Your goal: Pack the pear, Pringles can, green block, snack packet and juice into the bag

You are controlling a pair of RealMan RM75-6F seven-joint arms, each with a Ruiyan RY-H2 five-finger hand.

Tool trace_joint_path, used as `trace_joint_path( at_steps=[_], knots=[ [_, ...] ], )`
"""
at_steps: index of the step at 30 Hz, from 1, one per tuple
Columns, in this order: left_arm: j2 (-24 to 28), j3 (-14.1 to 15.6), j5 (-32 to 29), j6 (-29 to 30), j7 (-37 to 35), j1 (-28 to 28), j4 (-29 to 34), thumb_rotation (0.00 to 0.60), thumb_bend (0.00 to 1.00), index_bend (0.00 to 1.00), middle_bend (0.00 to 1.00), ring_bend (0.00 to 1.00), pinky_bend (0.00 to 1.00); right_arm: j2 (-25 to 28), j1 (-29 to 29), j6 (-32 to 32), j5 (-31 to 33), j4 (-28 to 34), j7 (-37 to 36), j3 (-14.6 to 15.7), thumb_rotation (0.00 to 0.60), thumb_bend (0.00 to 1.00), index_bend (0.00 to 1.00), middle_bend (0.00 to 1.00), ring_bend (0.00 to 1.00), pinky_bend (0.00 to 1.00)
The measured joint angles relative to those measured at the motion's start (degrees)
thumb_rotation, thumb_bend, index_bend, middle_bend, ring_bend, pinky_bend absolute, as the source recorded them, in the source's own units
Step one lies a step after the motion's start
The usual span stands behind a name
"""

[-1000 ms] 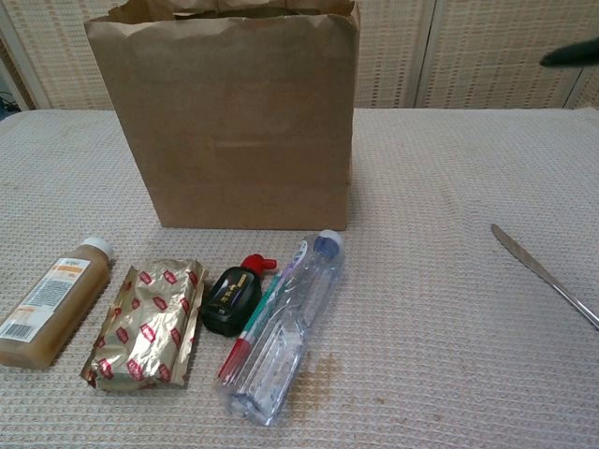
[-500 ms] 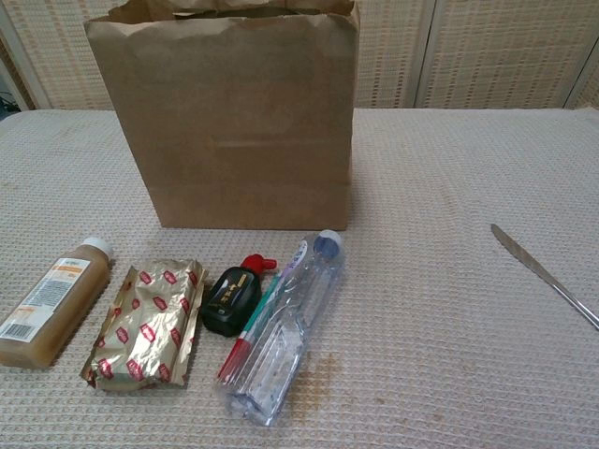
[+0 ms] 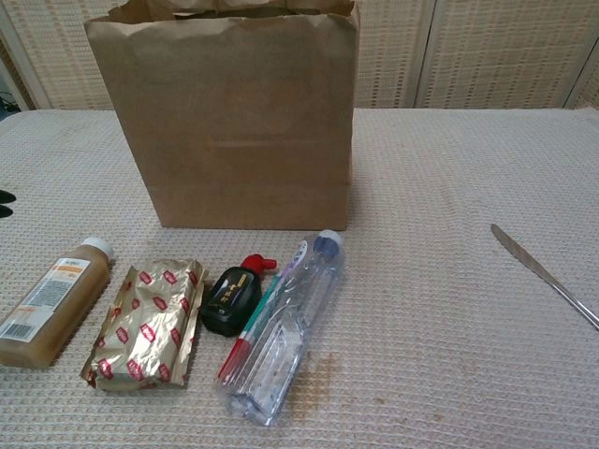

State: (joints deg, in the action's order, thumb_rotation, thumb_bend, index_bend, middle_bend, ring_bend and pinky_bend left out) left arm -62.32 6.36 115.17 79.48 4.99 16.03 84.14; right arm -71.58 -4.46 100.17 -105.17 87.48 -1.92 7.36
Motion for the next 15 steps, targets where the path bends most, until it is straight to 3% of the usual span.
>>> trace_joint_path(
  at_steps=[6, 15],
  knots=[
    [0.47, 0.49, 4.59, -4.15, 6.03, 3.17, 1.41, 0.6, 0.36, 0.0, 0.0, 0.0, 0.07, 0.21, 0.06, -1.63, 0.16, 0.41, -0.93, -0.48, 0.6, 0.01, 0.0, 0.12, 0.02, 0.19],
    [-3.29, 1.64, -8.38, -11.8, 7.26, 1.46, 11.06, 0.6, 0.35, 0.0, 0.0, 0.0, 0.07, 0.93, 0.29, -2.98, 0.66, 1.0, -2.88, -0.82, 0.6, 0.01, 0.0, 0.12, 0.02, 0.19]
  ],
)
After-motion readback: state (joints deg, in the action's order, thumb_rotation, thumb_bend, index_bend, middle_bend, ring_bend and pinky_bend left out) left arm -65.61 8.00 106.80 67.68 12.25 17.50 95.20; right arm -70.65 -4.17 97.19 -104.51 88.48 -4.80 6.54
